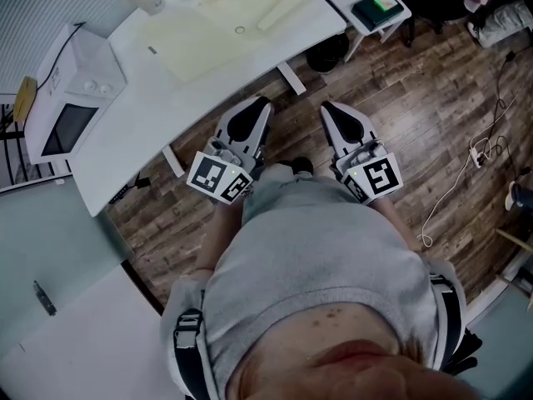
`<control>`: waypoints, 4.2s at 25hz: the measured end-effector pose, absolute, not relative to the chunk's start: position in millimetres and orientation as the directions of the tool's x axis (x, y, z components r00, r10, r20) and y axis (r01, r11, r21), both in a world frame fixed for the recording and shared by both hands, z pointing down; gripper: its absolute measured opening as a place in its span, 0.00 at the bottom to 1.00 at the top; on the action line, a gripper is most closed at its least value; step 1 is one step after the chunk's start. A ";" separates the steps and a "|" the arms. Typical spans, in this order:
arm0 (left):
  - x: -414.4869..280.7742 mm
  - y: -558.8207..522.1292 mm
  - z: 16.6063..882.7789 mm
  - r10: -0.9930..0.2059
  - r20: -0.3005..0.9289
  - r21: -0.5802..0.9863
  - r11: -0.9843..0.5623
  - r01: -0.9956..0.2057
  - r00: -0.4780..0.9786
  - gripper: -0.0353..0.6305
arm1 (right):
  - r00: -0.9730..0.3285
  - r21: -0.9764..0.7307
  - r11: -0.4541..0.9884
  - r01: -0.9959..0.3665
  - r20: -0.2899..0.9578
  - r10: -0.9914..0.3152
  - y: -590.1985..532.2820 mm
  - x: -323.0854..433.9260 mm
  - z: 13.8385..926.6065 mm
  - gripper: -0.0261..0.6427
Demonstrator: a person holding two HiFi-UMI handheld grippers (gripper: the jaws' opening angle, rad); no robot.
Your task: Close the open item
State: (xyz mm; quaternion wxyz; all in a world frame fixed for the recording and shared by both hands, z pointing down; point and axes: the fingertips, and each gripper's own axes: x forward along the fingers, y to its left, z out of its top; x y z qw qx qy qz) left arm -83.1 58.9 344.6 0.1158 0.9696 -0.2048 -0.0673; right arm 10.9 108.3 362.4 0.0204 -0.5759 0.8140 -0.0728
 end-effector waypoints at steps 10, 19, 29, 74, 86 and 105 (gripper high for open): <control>-92.1 48.5 356.4 -0.454 -0.066 0.265 -0.866 -0.423 0.888 0.11 | -0.385 -0.173 0.369 -0.913 0.072 -0.920 95.9 -0.8 378.2 0.14; -73.9 -13.1 359.3 -0.429 -0.085 0.267 -0.879 -0.395 0.899 0.11 | -0.354 -0.152 0.341 -0.928 0.070 -0.933 37.3 18.5 375.9 0.14; -49.1 -117.5 337.0 -0.390 -0.099 0.237 -0.903 -0.359 0.916 0.11 | -0.335 -0.142 0.328 -0.934 0.031 -0.942 -69.8 35.8 354.6 0.14; -61.8 -190.2 352.2 -0.793 -0.045 0.267 -0.596 -0.757 0.608 0.11 | -0.582 -0.107 0.573 -0.812 0.091 -0.808 -222.8 110.9 382.7 0.14; -96.0 -145.6 372.6 -0.918 0.006 0.299 -0.376 -0.877 0.396 0.25 | -0.750 -0.120 0.740 -0.661 0.097 -0.654 -215.4 64.2 389.2 0.14; -151.8 -94.3 421.4 -0.983 0.145 0.367 -0.055 -0.928 0.115 0.38 | -0.814 -0.112 0.807 -0.580 0.106 -0.571 -203.3 45.7 396.0 0.14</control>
